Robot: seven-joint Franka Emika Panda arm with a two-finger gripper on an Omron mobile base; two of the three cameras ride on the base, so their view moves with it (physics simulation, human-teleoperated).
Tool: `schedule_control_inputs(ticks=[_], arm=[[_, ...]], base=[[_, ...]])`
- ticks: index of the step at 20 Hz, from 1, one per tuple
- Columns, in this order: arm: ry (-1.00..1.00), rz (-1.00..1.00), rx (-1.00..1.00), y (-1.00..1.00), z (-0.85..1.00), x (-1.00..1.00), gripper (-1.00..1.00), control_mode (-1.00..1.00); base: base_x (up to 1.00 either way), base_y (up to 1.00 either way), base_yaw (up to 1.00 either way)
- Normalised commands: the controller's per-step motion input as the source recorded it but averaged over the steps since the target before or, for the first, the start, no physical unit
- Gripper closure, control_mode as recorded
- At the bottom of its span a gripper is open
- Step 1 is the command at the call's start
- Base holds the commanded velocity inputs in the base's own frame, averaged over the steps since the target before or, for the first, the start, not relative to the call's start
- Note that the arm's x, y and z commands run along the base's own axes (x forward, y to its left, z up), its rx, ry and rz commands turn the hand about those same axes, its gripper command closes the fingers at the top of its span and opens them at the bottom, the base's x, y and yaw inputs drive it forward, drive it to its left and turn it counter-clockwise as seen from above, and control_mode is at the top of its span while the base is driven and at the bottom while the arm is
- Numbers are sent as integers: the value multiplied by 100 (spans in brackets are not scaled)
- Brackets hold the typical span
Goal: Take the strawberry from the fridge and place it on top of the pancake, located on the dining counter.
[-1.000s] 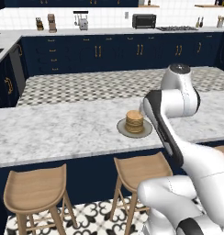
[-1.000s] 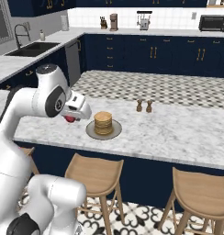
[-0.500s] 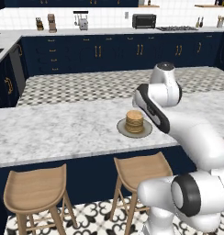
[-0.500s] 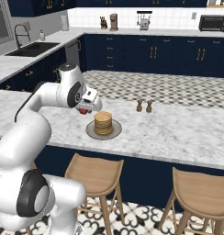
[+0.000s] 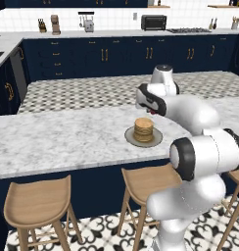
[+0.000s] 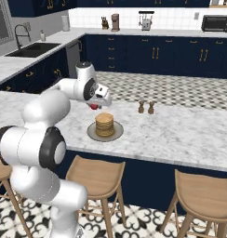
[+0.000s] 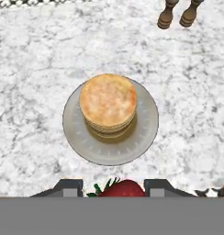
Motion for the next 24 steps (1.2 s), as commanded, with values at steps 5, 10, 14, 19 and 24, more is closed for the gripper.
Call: schedule_control_inputs(ticks=[5, 10, 14, 19, 24], arm=[[1, 2, 0, 0, -62, 100, 100, -100], [5, 3, 0, -1, -54, 95, 100, -100], [12, 1, 0, -13, -40, 44, 100, -100], [4, 2, 0, -24, -30, 36, 100, -100], [3, 0, 0, 9, -26, 8, 100, -100]], base=[[0, 0, 0], [0, 0, 0], [0, 0, 0], [0, 0, 0], [0, 0, 0]])
